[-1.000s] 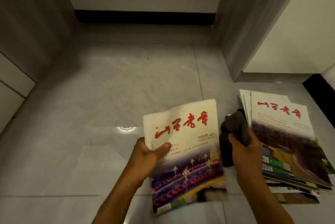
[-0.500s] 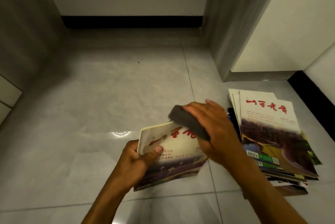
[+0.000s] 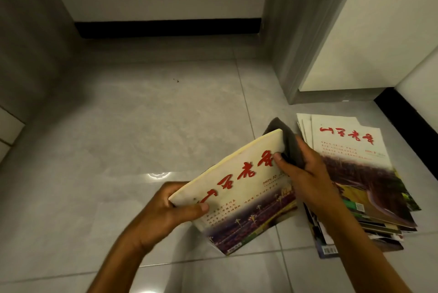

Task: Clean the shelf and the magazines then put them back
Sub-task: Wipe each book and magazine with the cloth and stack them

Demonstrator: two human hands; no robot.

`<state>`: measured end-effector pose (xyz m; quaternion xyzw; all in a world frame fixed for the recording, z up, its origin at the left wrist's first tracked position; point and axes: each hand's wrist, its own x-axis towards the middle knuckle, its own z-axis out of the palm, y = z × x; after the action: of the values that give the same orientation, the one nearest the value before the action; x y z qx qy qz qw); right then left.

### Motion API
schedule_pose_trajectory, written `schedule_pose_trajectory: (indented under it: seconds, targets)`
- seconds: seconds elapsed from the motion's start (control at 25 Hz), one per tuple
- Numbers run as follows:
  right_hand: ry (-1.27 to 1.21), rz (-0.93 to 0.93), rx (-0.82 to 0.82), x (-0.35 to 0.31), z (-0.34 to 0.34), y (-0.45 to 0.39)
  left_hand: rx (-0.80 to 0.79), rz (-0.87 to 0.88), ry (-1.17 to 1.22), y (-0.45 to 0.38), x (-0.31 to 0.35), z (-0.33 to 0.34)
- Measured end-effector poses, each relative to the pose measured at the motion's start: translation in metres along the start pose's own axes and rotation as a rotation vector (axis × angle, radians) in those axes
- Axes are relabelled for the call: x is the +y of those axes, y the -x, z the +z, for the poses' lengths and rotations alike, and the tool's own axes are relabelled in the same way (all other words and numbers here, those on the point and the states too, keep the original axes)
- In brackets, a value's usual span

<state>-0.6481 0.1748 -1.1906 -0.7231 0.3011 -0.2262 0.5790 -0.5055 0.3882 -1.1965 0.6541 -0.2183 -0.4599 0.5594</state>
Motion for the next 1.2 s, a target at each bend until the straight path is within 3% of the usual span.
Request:
schedule_pose_trajectory:
  seconds: [0.08, 0.16, 0.28, 0.36, 0.44, 0.52, 0.64, 0.76, 0.84, 1.0, 1.08, 1.2]
  targets:
    - [0.023, -0.053, -0.003, -0.010, 0.002, 0.000, 0.017, 0.038, -0.224, 0.000, 0.014, -0.002]
    - [0.053, -0.135, 0.015, -0.024, 0.001, -0.002, 0.045, 0.043, -0.275, 0.003, 0.025, -0.006]
    - [0.134, -0.247, -0.055, -0.041, -0.006, -0.003, -0.111, 0.025, -0.192, 0.008, 0.046, -0.021]
    - [0.150, -0.301, -0.172, -0.046, 0.001, 0.001, -0.131, 0.045, -0.379, 0.001, 0.052, -0.012]
    - [0.196, -0.387, -0.274, -0.049, 0.016, 0.006, 0.016, 0.134, -0.551, -0.008, 0.050, 0.012]
    - [0.259, -0.456, -0.329, -0.048, 0.024, 0.004, 0.187, 0.239, -0.509, -0.012, 0.048, 0.026]
    - [0.465, -0.528, -0.389, -0.030, 0.010, -0.001, 0.271, 0.302, -0.410, -0.010, 0.044, 0.017]
    - [0.574, -0.438, -0.295, 0.007, -0.025, -0.007, 0.320, 0.260, -0.311, -0.003, 0.042, 0.001]
    - [0.573, -0.236, -0.168, 0.034, -0.047, -0.008, 0.359, 0.225, -0.262, -0.002, 0.037, -0.010]
    - [-0.202, 0.153, 0.065, 0.052, -0.036, 0.001, 0.428, 0.114, -0.052, -0.007, 0.014, -0.014]
    - [-0.303, 0.218, 0.103, 0.052, -0.025, -0.001, 0.370, 0.040, -0.031, -0.008, 0.005, -0.009]
    - [-0.223, 0.146, 0.076, 0.038, -0.031, -0.001, 0.155, -0.029, -0.195, -0.009, 0.007, -0.024]
